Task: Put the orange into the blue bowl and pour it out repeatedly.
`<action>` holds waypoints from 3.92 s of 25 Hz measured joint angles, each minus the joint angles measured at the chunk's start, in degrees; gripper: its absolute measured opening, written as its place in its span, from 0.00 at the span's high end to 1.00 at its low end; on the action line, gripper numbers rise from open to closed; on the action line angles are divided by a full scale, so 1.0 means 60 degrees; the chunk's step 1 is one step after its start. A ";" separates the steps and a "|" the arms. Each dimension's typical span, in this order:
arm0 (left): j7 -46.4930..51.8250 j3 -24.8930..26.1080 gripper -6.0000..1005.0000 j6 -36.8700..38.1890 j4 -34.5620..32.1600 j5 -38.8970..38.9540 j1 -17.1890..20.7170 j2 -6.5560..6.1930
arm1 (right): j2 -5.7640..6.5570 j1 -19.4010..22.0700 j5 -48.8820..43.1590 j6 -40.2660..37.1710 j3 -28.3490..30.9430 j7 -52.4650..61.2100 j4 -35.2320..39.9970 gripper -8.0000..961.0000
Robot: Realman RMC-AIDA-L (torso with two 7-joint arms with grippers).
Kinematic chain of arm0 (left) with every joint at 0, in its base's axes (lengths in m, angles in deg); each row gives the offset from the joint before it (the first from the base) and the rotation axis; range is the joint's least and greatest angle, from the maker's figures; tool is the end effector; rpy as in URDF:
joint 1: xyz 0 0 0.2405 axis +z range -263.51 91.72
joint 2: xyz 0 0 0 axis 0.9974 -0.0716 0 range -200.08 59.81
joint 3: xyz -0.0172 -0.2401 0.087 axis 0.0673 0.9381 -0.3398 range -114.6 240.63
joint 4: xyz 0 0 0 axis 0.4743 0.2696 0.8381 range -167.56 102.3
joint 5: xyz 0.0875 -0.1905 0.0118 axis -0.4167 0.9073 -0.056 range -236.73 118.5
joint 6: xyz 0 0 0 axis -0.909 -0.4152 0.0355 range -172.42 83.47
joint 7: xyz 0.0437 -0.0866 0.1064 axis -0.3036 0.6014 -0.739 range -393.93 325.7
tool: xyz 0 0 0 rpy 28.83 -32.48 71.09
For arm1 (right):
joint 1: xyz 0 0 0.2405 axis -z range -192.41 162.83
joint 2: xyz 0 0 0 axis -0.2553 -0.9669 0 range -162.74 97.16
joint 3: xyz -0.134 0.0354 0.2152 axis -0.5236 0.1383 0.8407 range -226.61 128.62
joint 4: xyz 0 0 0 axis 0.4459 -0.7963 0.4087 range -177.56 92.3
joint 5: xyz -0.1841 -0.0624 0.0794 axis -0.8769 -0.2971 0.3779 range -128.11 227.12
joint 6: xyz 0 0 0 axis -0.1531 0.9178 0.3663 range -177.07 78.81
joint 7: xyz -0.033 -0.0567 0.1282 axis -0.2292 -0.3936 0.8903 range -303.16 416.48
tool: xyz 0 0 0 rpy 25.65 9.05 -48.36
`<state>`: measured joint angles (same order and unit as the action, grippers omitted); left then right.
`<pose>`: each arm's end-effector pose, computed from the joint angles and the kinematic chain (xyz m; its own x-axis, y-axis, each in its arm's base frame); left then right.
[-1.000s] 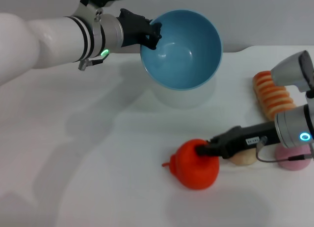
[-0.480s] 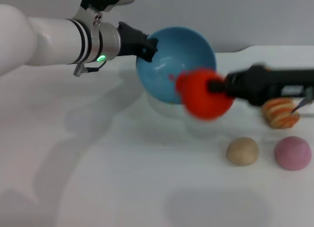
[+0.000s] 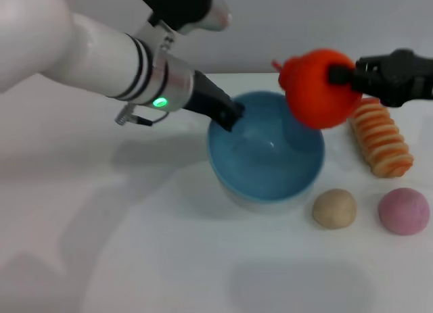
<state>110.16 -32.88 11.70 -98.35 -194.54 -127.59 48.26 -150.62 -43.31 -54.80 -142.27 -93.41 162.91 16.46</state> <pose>-0.1135 0.3951 -0.0690 0.9233 0.3837 0.0162 0.3517 -0.8279 -0.4369 0.2093 0.3506 0.0701 0.6939 -0.3977 -0.6003 -0.5556 -0.8260 -0.0950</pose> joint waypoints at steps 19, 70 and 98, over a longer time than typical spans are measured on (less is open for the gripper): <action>0.0256 -0.0672 1.00 -0.0444 0.0095 0.0069 -0.0083 0.0044 | -0.0015 -0.0807 -0.1028 0.0532 -0.0138 -0.0143 -0.2149 0.95; 0.0398 -0.1481 0.66 -0.1591 0.0287 -0.0192 0.0539 -0.0039 | -0.0018 0.0077 -0.0570 0.0542 0.1536 -0.0615 -0.2108 0.43; 0.0514 -0.6444 0.19 -1.7118 0.2645 0.1033 0.3991 0.0074 | -0.0223 0.0782 1.0009 0.2764 0.2217 -1.4337 -0.9442 0.30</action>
<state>113.24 -71.54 -91.00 -82.48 -188.34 -103.64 48.70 -151.96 -38.62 5.26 -125.69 -80.11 76.88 -40.19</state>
